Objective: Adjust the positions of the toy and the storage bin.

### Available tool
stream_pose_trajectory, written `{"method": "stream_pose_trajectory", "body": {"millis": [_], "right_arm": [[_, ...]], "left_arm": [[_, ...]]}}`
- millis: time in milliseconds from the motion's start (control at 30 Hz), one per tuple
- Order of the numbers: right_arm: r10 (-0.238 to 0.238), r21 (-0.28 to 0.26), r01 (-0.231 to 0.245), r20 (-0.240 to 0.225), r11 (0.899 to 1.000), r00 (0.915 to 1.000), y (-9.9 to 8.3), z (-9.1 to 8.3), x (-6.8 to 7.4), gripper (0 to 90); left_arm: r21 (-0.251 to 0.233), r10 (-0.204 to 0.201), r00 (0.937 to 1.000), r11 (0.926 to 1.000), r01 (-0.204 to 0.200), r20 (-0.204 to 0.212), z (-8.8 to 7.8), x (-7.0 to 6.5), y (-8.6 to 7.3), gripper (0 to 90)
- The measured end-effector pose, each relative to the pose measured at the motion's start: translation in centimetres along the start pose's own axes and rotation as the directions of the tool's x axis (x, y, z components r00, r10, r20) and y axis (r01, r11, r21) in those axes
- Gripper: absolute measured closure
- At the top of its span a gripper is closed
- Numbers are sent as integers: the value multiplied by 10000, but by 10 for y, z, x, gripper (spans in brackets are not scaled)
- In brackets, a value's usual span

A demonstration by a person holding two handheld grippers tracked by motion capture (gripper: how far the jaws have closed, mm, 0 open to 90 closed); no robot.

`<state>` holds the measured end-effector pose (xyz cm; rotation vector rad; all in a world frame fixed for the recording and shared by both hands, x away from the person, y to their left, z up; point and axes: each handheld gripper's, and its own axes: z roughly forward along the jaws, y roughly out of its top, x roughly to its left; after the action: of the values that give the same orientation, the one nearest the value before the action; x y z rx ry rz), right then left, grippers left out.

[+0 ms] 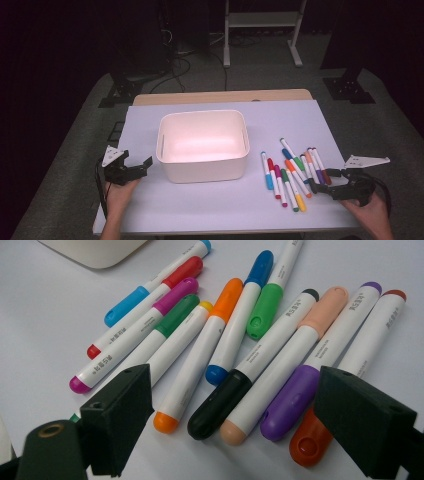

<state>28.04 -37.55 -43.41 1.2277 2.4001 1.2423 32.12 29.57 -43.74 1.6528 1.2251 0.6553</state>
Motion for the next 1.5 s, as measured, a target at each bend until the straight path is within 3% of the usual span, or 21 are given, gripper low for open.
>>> {"method": "stream_pose_trajectory", "body": {"millis": [100, 433, 533, 933, 1200, 1400, 1500], "right_arm": [[-54, -11, 54, 12, 10000, 10000, 0, 0, 1, 145], [-231, 332, 230, 42, 9992, 9997, 7, 3, 6, 144], [-180, 333, 179, 8, 9993, 9998, 9, 4, 5, 144], [-496, 1349, 480, 92, 9897, 9987, 25, 17, 6, 148], [-561, 1611, 503, 317, 9857, 9979, 37, 20, 5, 156], [-514, 1775, 400, 605, 9833, 9968, 47, 18, -5, 162], [-442, 1852, 313, 663, 9822, 9968, 49, 16, -13, 223]], "left_arm": [[-39, -213, 9997, 9998, 213, 100, 0, -2, 0, 0], [228, 222, 9997, 9995, -224, 93, 5, -5, 0, 0], [202, 158, 9998, 9997, -160, 79, 4, -4, 0, 0], [145, 34, 10000, 9999, -34, 2, 2, -2, 1, 0], [198, 99, 9999, 9998, -99, 23, 3, -3, 0, 0], [206, 93, 10000, 9997, -93, 13, 3, -2, 0, 0], [214, 52, 10000, 9998, -52, 0, 3, -2, 0, 0]]}}
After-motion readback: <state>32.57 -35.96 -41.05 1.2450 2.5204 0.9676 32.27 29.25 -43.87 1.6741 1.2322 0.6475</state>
